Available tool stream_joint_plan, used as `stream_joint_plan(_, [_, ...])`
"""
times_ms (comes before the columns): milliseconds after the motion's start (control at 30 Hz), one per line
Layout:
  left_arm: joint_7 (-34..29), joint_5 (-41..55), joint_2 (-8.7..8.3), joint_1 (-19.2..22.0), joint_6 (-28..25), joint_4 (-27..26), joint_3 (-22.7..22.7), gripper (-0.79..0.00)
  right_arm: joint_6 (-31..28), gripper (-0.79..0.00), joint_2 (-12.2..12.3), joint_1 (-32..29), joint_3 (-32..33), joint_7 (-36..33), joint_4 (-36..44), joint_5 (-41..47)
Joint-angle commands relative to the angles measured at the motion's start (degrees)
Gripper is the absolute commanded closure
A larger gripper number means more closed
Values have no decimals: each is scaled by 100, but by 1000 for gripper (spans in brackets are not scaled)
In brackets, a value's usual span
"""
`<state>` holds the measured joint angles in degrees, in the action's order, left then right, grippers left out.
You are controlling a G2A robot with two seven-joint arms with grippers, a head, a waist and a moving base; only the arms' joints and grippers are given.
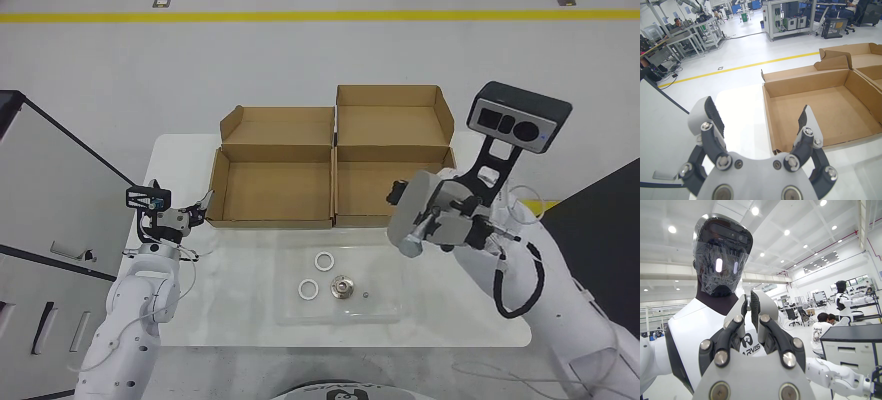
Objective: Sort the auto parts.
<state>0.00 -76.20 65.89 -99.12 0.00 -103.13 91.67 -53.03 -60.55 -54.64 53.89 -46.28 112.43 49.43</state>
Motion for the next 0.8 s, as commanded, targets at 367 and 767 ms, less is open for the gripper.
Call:
stream_joint_plan(367, [0,0,0,0,0,0,0,-785,-482,0,-232,-122,26,-15,122,512])
stream_joint_plan(767, [0,0,0,0,0,0,0,-785,479,0,-254,-218,325,-135,-16,-505])
